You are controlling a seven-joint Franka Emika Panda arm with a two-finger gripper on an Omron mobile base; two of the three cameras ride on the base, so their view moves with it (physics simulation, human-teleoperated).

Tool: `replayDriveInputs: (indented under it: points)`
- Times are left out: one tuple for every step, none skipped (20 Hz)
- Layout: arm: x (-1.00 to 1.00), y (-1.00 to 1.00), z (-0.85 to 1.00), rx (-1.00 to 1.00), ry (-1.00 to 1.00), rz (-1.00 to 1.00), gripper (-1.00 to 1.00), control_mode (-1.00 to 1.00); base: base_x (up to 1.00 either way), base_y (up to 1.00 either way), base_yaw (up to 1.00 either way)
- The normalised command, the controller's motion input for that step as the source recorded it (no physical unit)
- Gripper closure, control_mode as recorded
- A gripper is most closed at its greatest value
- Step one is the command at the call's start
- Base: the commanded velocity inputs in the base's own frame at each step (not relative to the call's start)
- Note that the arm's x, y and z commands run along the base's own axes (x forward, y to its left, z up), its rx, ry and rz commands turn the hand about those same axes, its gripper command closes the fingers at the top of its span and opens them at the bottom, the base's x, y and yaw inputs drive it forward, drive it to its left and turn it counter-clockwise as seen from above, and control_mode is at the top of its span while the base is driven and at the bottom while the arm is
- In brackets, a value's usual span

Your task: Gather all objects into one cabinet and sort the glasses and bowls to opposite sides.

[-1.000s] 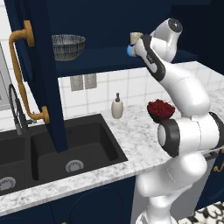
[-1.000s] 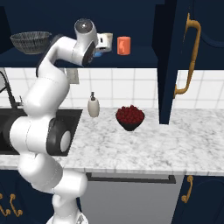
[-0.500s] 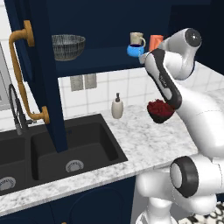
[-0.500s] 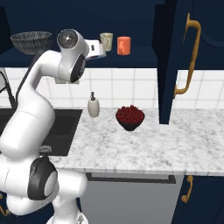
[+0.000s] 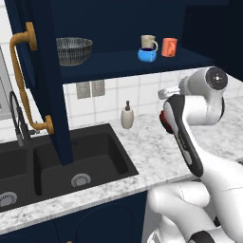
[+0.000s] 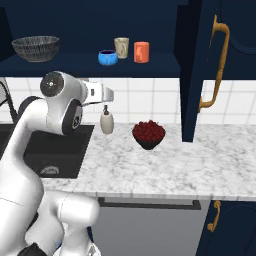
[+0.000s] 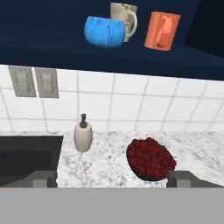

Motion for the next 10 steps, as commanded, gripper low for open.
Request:
replayDriveInputs:
  points:
    - [-1.0,0.0,-0.96,0.06,0.07,-0.16,-1.0,-1.0,0.0,0.0,0.0]
    - [-1.0,0.0,-1.0,0.05,0.08,-0.15,-1.0,-1.0,0.0,0.0,0.0]
    - [-1.0,0.0,-1.0,0.04,0.08,-0.13,-1.0,-1.0,0.0,0.0,0.0]
    - [-1.0,0.04,-1.0,0.03,0.06,-0.12,-1.0,-1.0,0.0,0.0,0.0]
    - [-1.0,0.0,-1.0,0.05,0.05,-0.12,-1.0,-1.0,0.0,0.0,0.0]
    - [-1.0,0.0,-0.97,0.06,0.06,-0.11,-1.0,-1.0,0.0,0.0,0.0]
    - [-1.0,0.01,-0.98,0.06,0.07,-0.11,-1.0,-1.0,0.0,0.0,0.0]
    - [-1.0,0.03,-1.0,0.06,0.06,-0.11,-1.0,-1.0,0.0,0.0,0.0]
    - [-1.0,0.02,-1.0,0.07,0.05,-0.11,-1.0,-1.0,0.0,0.0,0.0]
    - [-1.0,0.04,-1.0,0.07,0.01,-0.11,-1.0,-1.0,0.0,0.0,0.0]
